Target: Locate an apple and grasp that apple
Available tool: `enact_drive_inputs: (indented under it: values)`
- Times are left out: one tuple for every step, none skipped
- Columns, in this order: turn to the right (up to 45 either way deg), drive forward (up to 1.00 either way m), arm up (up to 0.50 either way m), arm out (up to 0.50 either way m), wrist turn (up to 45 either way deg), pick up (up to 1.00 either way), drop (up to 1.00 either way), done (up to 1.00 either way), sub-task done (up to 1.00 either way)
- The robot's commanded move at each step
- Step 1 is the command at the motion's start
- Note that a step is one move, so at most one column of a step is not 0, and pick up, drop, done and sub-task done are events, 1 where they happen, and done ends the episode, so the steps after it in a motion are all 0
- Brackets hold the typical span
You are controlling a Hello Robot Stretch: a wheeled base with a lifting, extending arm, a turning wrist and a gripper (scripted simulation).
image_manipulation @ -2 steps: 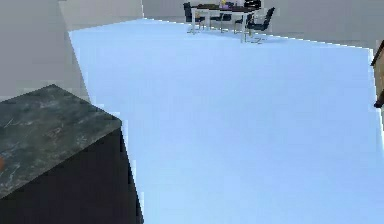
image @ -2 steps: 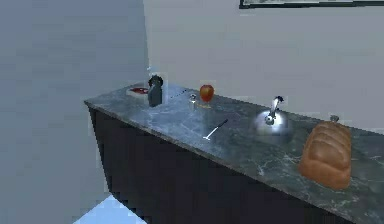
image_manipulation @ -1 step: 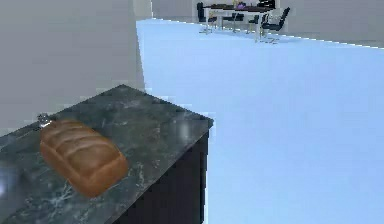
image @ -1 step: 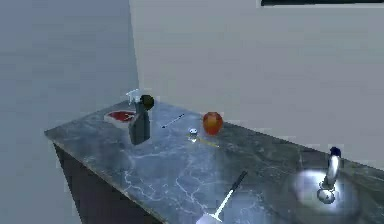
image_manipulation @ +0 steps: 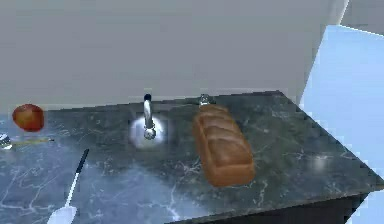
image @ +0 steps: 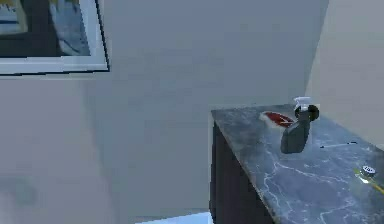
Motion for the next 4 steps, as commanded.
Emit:
enact_drive_inputs:
  values:
    - [-36.0,0.0,0.0,0.0,0.0,0.0,0.0,0.0,0.0]
    - [0.0,0.0,0.5,0.0,0.0,0.0,0.0,0.0,0.0]
    - [0.0,0.0,0.38,0.0,0.0,0.0,0.0,0.0,0.0]
    - [0.0,0.0,0.0,0.5,0.0,0.0,0.0,0.0,0.0]
